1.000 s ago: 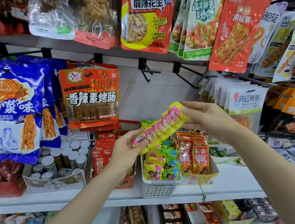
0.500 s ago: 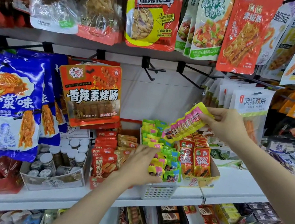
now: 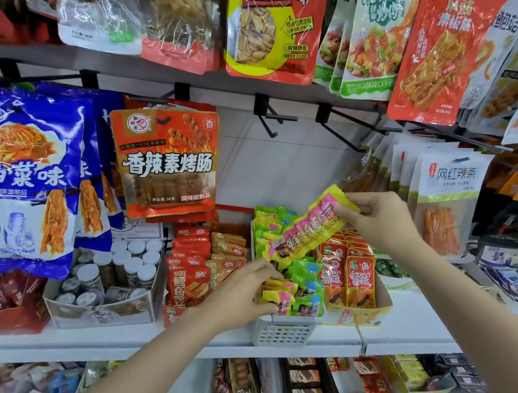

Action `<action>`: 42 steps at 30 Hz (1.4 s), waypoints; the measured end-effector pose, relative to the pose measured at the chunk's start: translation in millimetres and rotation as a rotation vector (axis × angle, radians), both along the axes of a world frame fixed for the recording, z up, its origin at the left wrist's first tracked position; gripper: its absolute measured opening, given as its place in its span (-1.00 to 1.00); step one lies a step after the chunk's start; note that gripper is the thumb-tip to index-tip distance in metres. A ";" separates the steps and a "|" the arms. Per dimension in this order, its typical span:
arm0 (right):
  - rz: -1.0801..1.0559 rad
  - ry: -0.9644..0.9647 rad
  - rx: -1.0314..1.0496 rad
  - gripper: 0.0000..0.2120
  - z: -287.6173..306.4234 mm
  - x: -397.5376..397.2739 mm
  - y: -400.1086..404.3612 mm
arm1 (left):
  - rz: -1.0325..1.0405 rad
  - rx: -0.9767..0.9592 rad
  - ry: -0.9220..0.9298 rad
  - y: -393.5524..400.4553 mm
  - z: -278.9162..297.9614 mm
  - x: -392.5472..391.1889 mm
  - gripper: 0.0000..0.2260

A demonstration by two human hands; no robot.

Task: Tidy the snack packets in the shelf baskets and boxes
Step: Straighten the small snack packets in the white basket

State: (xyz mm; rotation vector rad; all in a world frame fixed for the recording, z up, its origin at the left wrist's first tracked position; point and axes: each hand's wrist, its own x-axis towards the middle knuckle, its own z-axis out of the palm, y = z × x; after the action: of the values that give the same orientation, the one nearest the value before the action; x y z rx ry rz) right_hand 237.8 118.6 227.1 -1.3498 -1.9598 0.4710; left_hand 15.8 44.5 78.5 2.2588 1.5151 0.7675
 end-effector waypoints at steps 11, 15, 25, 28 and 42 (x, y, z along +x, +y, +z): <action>0.154 -0.436 -0.036 -0.71 -53.9 -39.0 -2.2 | 0.028 0.021 -0.082 -11.1 -6.5 -1.4 -0.59; 0.213 -0.573 -0.121 -0.68 -82.3 -62.4 -2.7 | 0.068 -0.047 -0.088 -7.6 -5.1 -4.1 -0.52; 0.270 -0.634 -0.149 -0.88 -87.8 -64.2 3.8 | 0.053 -0.004 -0.100 -0.7 -13.5 -7.9 -0.64; 0.256 -0.570 -0.154 -0.86 -74.6 -55.8 18.4 | 0.029 -0.011 -0.095 -0.6 -13.3 -7.8 -0.63; 0.201 -0.717 -0.032 -0.70 -96.4 -83.0 28.8 | 0.010 0.007 -0.149 3.1 -19.4 -9.5 -0.69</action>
State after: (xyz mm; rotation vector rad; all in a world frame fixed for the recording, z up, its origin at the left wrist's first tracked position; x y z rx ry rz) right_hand 154.8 147.5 130.7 -1.4765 -2.6912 0.1012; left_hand 6.3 47.6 59.1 2.1485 1.4577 0.9234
